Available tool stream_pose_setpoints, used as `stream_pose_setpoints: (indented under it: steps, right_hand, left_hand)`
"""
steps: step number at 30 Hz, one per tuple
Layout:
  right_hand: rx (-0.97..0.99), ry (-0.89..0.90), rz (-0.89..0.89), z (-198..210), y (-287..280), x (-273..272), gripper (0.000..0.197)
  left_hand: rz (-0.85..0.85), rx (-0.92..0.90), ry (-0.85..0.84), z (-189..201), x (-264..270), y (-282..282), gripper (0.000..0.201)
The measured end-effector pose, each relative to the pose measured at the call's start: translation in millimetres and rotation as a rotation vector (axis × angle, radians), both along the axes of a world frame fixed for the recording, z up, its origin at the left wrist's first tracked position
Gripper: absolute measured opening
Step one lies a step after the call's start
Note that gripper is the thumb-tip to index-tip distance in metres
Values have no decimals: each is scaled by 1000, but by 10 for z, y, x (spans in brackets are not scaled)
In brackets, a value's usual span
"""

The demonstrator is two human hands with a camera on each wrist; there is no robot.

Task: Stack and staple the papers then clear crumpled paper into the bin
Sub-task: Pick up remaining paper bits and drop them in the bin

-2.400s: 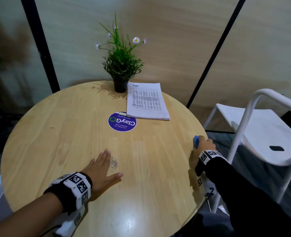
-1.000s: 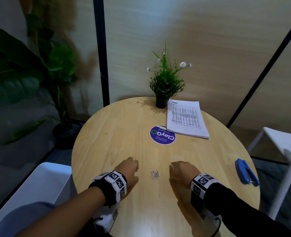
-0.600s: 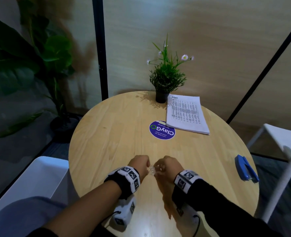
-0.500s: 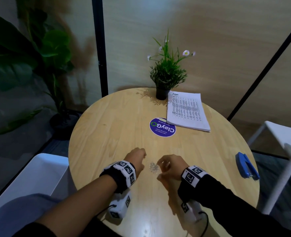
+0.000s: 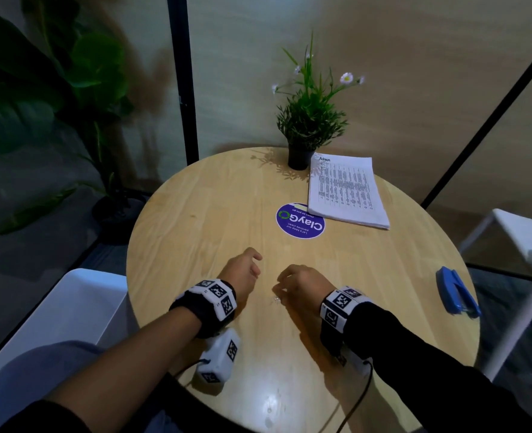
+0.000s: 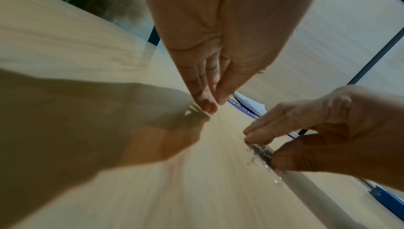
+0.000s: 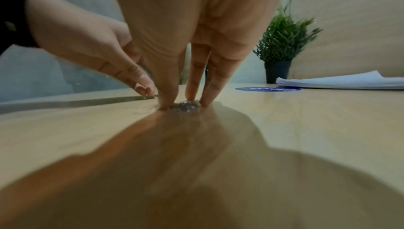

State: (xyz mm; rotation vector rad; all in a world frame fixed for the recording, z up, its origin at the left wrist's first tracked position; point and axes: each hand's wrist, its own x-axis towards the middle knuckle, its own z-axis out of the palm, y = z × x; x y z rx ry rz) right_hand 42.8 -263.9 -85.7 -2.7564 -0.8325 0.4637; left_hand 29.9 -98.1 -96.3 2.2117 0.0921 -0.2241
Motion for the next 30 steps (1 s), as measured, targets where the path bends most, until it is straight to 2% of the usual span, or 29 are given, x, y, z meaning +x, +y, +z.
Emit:
stream_pose_setpoints:
  steps: [5,8,15,23,27,30]
  right_hand:
    - [-44,-8,20,67,1,-76,30]
    - [-25,-39,-66,26,26,-114,26]
    - [156,22,-280,131,-121,-23,14]
    - [296,49,-432,223,-346,76,13]
    - [334,70,-456,219,-398,83,13]
    - [348,79,-472,215,-459,97,12]
  left_hand:
    - [-42,31,43,-10,-60,31,41]
    - [-97,113,39,-13,-102,3,36]
    - [-212,319,53,-8,-128,-97,26]
    - [-180,250,44,-49,-3,-354,29]
    - [-199,251,0,-64,38,-514,37]
    - [-276,310,-47,-52,21,-566,52]
